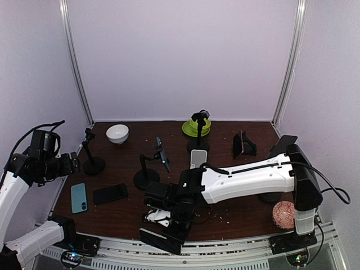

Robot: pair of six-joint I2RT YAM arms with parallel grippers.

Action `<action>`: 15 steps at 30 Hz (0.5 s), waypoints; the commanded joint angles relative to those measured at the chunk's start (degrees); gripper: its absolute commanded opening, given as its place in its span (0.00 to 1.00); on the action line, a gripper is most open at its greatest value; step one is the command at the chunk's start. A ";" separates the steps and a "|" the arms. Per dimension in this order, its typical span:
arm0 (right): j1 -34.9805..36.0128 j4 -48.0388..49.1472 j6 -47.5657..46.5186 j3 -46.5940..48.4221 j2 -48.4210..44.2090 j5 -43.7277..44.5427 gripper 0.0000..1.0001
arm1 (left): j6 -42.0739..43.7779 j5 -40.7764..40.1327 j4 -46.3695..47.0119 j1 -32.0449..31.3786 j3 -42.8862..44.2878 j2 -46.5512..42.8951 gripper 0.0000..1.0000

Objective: Remove the phone from the phone stand
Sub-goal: Place the phone at the center of the board.

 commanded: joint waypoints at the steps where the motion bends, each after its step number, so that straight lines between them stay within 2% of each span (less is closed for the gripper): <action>1: -2.88 2.12 3.47 2.55 -0.06 -4.61 0.00 | 0.25 -0.02 1.72 0.56 -0.36 -0.33 0.98; 7: -6.64 6.57 8.22 1.65 1.18 -11.36 0.00 | 0.24 0.05 1.72 0.87 -0.37 -0.65 0.98; 15: -10.62 18.80 17.67 -1.27 3.16 -20.50 0.00 | 0.35 0.56 1.81 0.97 -0.45 -0.36 0.98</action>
